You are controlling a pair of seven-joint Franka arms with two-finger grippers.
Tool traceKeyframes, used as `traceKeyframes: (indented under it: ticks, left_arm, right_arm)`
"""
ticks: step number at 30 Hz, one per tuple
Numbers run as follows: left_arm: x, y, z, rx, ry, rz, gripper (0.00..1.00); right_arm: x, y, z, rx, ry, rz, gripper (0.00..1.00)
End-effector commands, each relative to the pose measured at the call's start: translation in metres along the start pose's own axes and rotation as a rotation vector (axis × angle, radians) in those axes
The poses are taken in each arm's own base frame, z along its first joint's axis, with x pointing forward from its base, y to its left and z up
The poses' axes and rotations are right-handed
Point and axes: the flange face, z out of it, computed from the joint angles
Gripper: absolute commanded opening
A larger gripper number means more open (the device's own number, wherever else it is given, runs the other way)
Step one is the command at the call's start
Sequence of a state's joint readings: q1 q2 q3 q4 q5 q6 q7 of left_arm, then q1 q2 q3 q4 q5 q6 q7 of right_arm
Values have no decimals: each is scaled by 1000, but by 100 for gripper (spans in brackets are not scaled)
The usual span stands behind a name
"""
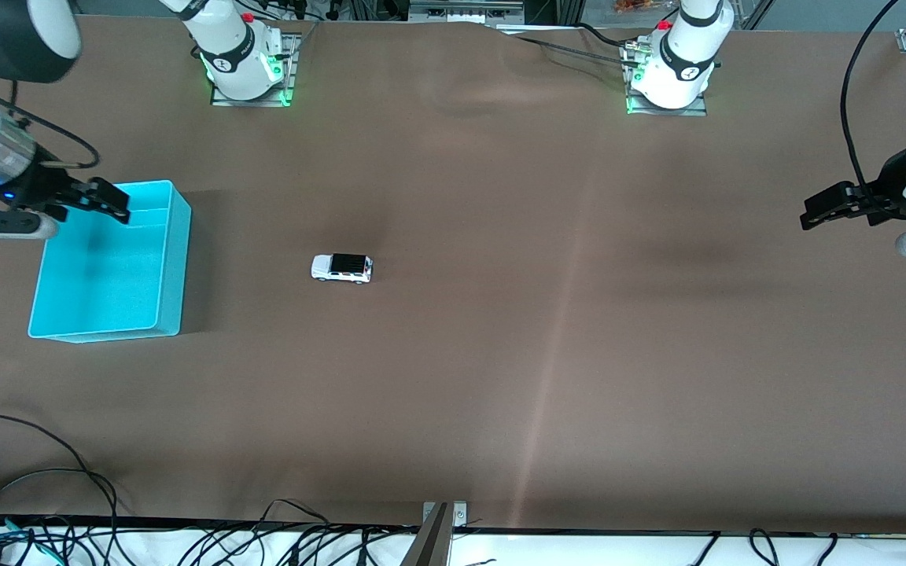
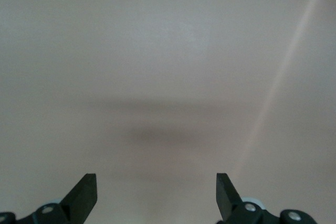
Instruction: Wind and store white jeep toy
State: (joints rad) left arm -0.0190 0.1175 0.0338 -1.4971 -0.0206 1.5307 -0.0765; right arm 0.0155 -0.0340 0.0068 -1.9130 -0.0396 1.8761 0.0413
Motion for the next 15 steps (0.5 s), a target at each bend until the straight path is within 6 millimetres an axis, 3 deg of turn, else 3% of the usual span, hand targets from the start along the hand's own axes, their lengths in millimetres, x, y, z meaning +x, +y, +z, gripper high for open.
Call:
traceKeyframes:
  ticks: [1, 7, 15]
  left_arm:
    - [-6, 0, -4, -33, 14, -10, 100]
    - [-5, 0, -4, -33, 12, -9, 100]
    - [-4, 4, -1, -31, 8, -3, 100]
  right_arm:
    - [-12, -11, 20, 11, 31, -2, 100]
    - [-8, -39, 66, 15, 50, 41, 100]
    - [-10, -71, 99, 32, 71, 149, 100]
